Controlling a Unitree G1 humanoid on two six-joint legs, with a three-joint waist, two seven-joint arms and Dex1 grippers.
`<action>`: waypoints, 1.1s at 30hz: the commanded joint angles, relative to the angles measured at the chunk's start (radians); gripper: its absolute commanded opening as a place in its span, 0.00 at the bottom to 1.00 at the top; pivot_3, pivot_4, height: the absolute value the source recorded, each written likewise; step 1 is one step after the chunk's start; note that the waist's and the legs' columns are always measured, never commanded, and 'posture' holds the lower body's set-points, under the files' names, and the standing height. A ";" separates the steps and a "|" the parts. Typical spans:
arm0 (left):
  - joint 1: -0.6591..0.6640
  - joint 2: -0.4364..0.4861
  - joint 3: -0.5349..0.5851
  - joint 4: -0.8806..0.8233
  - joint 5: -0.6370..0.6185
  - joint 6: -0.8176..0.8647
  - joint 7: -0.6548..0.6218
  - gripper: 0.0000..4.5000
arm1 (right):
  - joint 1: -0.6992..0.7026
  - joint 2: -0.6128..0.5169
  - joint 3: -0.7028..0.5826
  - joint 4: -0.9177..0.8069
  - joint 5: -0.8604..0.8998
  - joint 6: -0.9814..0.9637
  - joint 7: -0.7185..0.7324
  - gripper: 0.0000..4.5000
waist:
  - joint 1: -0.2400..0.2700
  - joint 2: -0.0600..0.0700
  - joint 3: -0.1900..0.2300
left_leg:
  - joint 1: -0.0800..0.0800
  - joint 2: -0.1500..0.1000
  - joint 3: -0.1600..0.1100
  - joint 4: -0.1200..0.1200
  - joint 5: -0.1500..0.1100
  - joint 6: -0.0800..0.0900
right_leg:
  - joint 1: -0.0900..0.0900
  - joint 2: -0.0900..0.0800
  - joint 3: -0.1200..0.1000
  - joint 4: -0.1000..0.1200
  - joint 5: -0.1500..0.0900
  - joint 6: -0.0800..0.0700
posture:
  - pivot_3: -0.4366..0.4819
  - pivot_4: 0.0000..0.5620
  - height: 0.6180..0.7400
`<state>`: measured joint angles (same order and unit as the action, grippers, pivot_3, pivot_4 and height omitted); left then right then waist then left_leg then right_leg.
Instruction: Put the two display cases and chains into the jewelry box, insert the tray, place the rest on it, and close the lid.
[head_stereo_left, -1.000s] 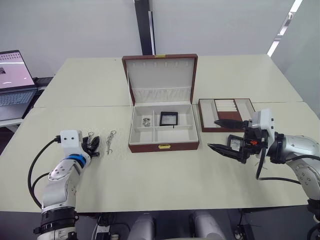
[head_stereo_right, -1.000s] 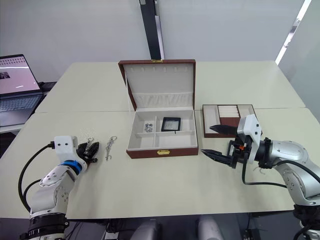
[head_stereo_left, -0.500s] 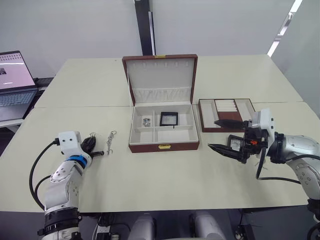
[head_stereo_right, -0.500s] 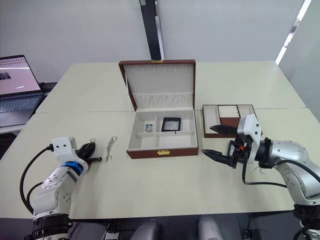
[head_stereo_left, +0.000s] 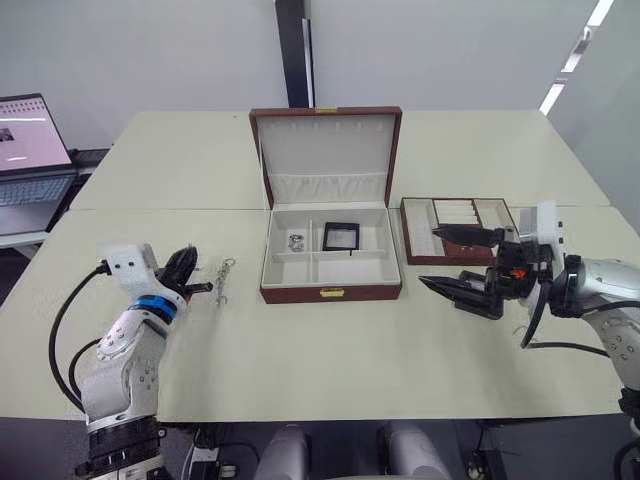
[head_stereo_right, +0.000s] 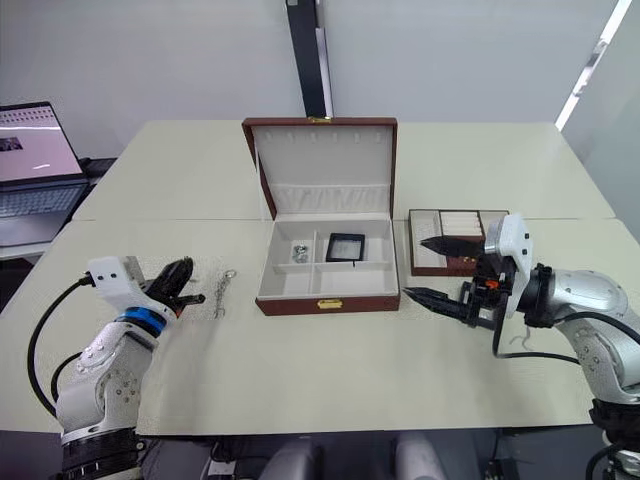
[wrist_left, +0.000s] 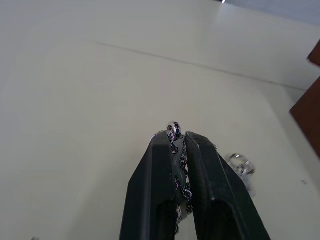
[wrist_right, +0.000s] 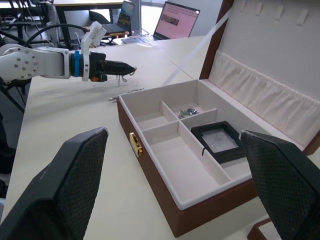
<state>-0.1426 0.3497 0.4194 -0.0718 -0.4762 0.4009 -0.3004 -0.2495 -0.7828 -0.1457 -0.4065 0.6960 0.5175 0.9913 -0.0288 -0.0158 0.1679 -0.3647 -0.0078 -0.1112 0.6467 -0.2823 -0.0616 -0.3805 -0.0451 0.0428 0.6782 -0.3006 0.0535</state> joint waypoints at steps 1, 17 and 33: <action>-0.027 0.025 -0.024 -0.118 -0.051 0.051 -0.023 0.02 | 0.003 -0.018 -0.050 -0.054 0.039 0.014 -0.007 1.00 | 0.000 0.000 0.000 | 0.000 0.000 0.000 0.000 0.000 0.000 | 0.000 0.000 0.000 0.000 0.000 0.000 | 0.48 0.27 1.00; -0.216 0.219 -0.181 -0.254 -0.260 0.369 -0.253 0.02 | 0.115 -0.014 -0.089 -0.131 0.031 0.013 -0.075 1.00 | -0.002 -0.003 0.002 | 0.000 0.001 0.000 0.000 0.000 0.000 | 0.000 0.002 0.000 0.000 0.000 0.000 | 0.48 0.27 1.00; -0.236 0.302 -0.315 -0.164 -0.224 0.424 -0.423 0.02 | 0.173 0.001 -0.096 -0.191 0.022 0.002 -0.153 1.00 | -0.002 -0.004 0.003 | 0.000 0.001 0.000 -0.001 0.000 0.000 | 0.000 0.003 0.001 0.000 0.000 0.000 | 0.48 0.27 1.00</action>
<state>-0.3742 0.6498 0.0999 -0.2264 -0.7120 0.8492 -0.7110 -0.0773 -0.7816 -0.2106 -0.5662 0.7124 0.5361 0.8453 -0.0304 -0.0199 0.1710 -0.3646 -0.0066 -0.1113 0.6459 -0.2823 -0.0615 -0.3810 -0.0424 0.0433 0.6781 -0.3008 0.0534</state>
